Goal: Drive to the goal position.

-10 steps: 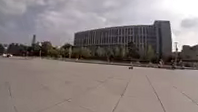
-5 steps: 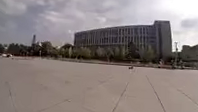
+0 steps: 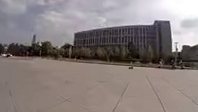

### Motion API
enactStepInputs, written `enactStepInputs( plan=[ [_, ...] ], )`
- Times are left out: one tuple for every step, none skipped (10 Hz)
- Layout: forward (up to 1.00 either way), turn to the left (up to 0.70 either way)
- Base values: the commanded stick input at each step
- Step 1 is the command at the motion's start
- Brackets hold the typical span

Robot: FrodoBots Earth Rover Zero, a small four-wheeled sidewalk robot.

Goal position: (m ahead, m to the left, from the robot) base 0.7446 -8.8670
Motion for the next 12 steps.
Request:
enactStepInputs(
  plan=[
    [0.00, 0.27],
    [0.00, 0.00],
    [0.00, 0.68],
    [0.00, 0.70],
    [0.00, 0.18],
    [0.00, 0.00],
    [0.00, 0.45],
    [0.00, 0.69],
    [0.00, 0.02],
    [0.00, 0.00],
    [0.00, -0.26],
    [0.00, -0.61]
  ],
)
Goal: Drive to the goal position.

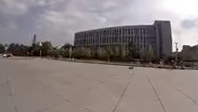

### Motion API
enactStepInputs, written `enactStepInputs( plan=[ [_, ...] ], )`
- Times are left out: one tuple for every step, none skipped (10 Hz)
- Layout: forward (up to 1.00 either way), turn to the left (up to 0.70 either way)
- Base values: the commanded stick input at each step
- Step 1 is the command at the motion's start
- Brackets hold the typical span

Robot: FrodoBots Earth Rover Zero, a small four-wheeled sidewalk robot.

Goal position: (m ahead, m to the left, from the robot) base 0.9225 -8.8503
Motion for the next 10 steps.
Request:
enactStepInputs(
  plan=[
    [0.00, -0.44],
    [0.00, -0.14],
    [0.00, -0.41],
    [0.00, -0.70],
    [0.00, -0.66],
    [0.00, -0.23],
    [0.00, -0.45],
    [0.00, -0.63],
    [0.00, -0.34],
    [0.00, 0.00]
  ],
)
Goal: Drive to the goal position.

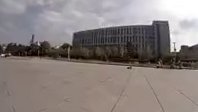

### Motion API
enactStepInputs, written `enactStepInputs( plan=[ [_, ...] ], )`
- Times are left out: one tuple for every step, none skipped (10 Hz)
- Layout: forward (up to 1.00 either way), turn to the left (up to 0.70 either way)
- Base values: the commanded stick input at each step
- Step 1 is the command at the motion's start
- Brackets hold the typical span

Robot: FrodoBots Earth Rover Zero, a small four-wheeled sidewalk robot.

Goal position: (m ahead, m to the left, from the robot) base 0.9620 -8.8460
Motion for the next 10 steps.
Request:
enactStepInputs(
  plan=[
    [0.00, -0.26],
    [0.00, -0.70],
    [0.00, -0.59],
    [0.00, -0.28],
    [0.00, 0.00],
    [0.00, 0.00],
    [0.04, 0.00],
    [0.25, 0.00],
    [0.69, 0.00],
    [0.70, 0.00]
  ],
)
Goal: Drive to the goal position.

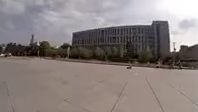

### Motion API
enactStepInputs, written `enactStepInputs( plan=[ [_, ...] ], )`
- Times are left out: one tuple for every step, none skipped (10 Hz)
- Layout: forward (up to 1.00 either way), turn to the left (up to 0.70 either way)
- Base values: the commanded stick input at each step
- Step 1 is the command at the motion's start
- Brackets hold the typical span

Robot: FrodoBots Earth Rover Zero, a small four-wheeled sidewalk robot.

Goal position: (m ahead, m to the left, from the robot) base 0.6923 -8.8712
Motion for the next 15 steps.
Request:
enactStepInputs(
  plan=[
    [0.70, 0.00],
    [0.70, 0.00],
    [0.70, 0.00],
    [0.70, 0.00],
    [0.70, 0.00],
    [0.55, 0.00],
    [0.51, 0.00],
    [0.69, 0.00],
    [0.70, 0.00],
    [0.64, 0.00],
    [0.54, 0.43],
    [0.33, 0.59],
    [0.24, 0.49],
    [0.27, 0.54],
    [0.38, 0.52]
  ],
)
